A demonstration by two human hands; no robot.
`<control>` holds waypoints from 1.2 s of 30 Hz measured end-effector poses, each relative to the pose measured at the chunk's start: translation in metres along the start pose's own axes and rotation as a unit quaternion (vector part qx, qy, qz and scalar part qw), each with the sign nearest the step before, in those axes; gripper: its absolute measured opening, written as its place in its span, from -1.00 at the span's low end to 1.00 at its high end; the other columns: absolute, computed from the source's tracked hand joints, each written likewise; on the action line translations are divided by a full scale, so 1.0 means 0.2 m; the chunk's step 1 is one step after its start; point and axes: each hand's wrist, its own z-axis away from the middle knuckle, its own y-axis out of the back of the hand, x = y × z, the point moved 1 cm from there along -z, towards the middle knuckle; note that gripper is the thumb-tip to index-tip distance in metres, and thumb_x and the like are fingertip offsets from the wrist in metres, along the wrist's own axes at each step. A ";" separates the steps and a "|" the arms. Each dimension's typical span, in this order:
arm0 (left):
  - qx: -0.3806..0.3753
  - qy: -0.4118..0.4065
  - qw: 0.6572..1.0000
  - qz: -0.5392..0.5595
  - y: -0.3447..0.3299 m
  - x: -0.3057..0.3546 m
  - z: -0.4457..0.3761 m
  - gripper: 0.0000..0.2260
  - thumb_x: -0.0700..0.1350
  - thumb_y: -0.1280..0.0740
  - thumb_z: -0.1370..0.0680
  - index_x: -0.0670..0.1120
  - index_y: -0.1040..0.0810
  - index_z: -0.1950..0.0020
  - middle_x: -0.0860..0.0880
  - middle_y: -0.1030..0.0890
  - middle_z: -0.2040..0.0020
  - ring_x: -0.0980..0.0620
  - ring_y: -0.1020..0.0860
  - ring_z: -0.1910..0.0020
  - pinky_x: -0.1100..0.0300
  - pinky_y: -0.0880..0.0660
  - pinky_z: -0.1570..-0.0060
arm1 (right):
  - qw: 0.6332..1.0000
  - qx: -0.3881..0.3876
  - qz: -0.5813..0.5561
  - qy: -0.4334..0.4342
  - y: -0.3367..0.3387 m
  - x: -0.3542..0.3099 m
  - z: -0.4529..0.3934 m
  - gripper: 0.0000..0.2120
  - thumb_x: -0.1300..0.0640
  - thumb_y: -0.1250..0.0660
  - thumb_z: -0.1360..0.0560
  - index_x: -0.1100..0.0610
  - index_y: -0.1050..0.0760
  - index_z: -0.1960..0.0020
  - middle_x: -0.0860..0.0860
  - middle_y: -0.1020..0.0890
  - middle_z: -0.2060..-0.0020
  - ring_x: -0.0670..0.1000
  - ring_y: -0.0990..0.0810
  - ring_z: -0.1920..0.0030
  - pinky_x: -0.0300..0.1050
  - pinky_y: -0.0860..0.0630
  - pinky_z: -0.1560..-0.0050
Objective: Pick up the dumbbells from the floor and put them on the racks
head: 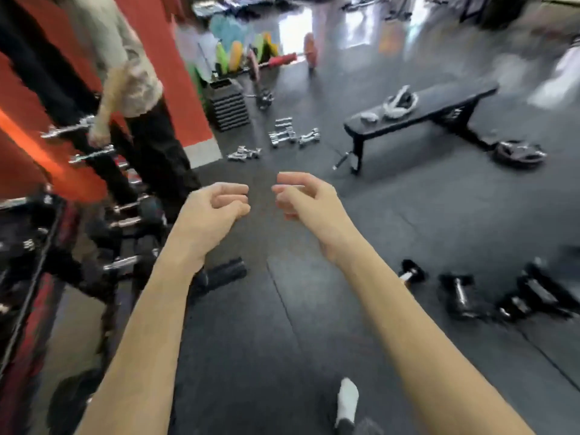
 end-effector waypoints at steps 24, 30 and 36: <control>-0.538 -0.141 0.831 0.002 -3.67 1.37 1.67 -0.80 -0.19 -0.42 -0.51 0.05 -0.69 -0.07 0.11 -0.72 0.16 0.21 -0.65 0.22 0.34 -0.51 0.21 | 0.810 0.581 -0.007 -0.078 3.30 0.09 2.42 -0.76 0.16 -0.33 -0.58 -0.02 -0.59 -0.22 -0.13 -0.73 0.05 -0.08 -0.71 -0.03 -0.25 -0.54 -0.01; -0.564 -0.155 0.811 -0.023 -4.28 1.56 1.70 -0.82 -0.15 -0.42 -0.51 0.11 -0.68 -0.03 0.16 -0.73 0.15 0.21 -0.65 0.18 0.38 -0.50 0.24 | 0.782 0.616 -0.044 -0.084 3.89 0.22 2.46 -0.73 0.17 -0.35 -0.56 0.00 -0.59 -0.24 -0.09 -0.74 -0.01 -0.11 -0.71 0.01 -0.23 -0.57 -0.02; -0.581 -0.161 0.797 -0.037 -5.02 1.77 1.56 -0.80 -0.12 -0.40 -0.48 0.13 -0.68 -0.04 0.17 -0.73 0.11 0.17 -0.68 0.10 0.26 -0.48 0.05 | 0.760 0.640 -0.072 -0.089 4.59 0.34 2.27 -0.75 0.16 -0.36 -0.56 -0.02 -0.59 -0.22 -0.07 -0.73 -0.02 -0.22 -0.70 0.12 -0.29 -0.57 0.07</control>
